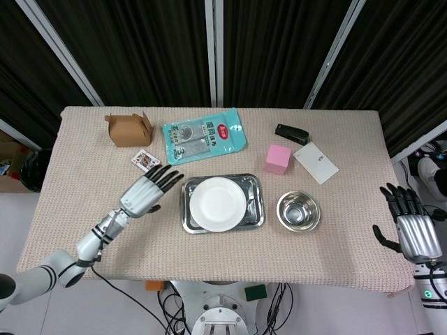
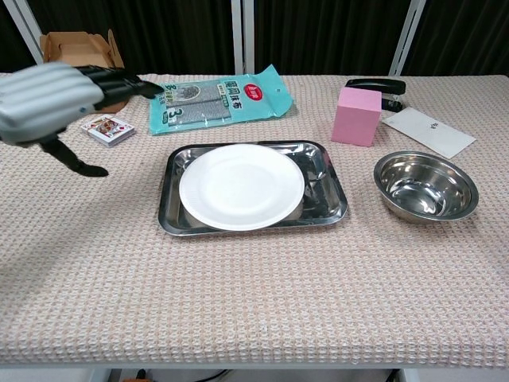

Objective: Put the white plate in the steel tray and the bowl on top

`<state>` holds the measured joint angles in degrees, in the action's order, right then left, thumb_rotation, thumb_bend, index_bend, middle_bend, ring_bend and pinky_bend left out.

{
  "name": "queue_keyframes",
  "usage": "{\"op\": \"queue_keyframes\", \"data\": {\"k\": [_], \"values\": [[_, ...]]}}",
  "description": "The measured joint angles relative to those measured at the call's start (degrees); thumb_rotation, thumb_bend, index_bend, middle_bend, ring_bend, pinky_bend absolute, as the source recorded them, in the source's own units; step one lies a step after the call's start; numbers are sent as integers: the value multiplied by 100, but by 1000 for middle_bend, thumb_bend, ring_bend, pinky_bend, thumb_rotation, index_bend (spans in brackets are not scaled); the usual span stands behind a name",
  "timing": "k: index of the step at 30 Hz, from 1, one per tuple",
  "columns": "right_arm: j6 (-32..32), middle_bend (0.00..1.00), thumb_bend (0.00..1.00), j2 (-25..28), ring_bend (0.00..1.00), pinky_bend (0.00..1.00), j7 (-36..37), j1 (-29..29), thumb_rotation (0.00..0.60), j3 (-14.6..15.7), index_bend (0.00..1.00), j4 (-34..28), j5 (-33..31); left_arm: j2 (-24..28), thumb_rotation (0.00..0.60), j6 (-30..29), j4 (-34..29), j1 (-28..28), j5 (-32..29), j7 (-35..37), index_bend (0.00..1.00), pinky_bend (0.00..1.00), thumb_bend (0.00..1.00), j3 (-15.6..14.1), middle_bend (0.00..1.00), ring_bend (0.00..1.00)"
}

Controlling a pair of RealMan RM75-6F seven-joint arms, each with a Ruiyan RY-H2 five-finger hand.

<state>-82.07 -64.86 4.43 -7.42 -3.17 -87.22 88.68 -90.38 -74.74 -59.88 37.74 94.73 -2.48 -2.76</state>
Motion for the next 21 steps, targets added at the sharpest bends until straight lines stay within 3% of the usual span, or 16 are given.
{"op": "queue_keyframes", "data": {"k": [11,21], "values": [[957,0,306,-277,0,0,-1296,-593,572,156,0,-177,313,745,600,-1232,-478,-1439,-888,879,41,178,16,262,134,67],[2146,0,297,-919,0,0,-2821,-1305,577,115,40,-388,-17,707,600,-1597,140,-2329,-1219,1418,44,178,12,314,135,68]]}}
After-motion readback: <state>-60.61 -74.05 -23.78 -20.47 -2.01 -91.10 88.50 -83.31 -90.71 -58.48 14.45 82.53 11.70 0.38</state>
